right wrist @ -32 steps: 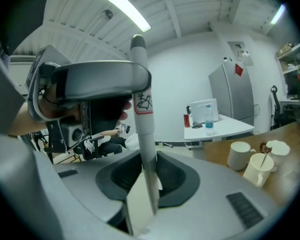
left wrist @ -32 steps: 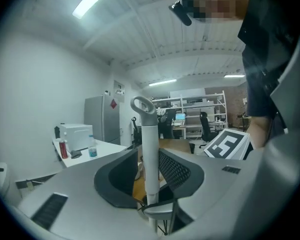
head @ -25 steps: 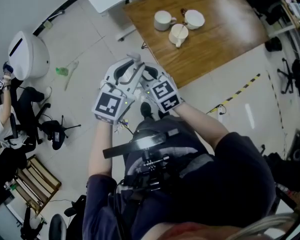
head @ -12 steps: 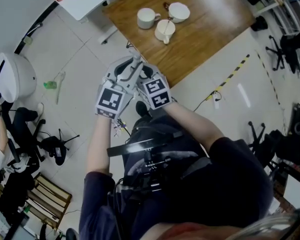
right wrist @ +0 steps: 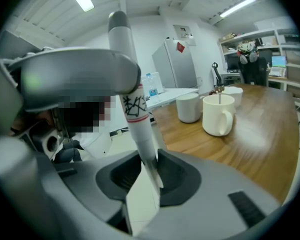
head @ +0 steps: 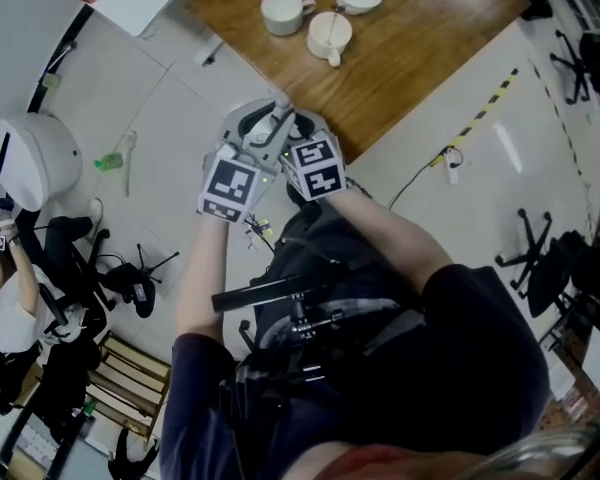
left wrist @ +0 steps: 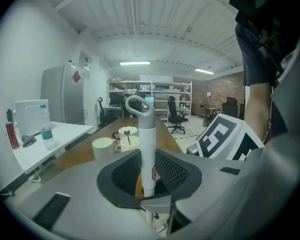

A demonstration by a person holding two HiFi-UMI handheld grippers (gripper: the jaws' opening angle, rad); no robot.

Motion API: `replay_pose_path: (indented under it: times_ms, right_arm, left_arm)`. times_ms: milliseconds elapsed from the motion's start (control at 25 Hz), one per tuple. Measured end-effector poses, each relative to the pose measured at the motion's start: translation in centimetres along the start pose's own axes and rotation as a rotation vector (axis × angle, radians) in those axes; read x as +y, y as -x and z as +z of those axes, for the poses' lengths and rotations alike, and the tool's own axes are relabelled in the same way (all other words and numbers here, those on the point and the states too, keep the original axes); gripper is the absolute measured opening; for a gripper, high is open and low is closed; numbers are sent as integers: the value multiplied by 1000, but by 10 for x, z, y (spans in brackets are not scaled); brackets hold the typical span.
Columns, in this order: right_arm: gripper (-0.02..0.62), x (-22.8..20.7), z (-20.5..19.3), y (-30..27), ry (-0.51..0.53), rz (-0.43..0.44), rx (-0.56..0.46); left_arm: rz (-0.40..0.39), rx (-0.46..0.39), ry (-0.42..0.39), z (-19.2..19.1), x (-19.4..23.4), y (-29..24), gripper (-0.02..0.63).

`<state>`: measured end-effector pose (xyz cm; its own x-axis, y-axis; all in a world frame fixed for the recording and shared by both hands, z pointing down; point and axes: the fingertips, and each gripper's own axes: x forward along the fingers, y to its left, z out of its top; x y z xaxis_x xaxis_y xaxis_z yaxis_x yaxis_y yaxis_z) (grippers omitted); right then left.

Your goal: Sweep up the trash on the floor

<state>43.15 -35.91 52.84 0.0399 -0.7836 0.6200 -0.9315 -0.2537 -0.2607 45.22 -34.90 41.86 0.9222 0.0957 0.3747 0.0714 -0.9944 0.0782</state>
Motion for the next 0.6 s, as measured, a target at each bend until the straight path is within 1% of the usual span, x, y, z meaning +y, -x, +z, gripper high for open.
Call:
replay_pose_path:
  times_ms: [120,240,360,440,520,600]
  right_arm:
    - [118,-6,-9,-5,-17,-18,12]
    - [123,-15,-19,-11,-23,-20,61]
    - [136,-21,-26,-12,-19,-12,103]
    - [141,-21,-27,-8,-6,-10,99]
    - [143,-23,-28,-2,5,-9,89]
    - [143,-26,-28,5,5,1,75]
  left_arm:
    - [-35,17,-4,-10,-1,-7,94]
    - [-63,40,3,-21,-1,-16,94]
    - [-79,97,3,-43,0,-27,94]
    - [-94,127,8,-57,-1,-32,94]
    - [-109,118,22,-60,-1,-35,94]
    - [-116,108,20,-57,0,-40,94]
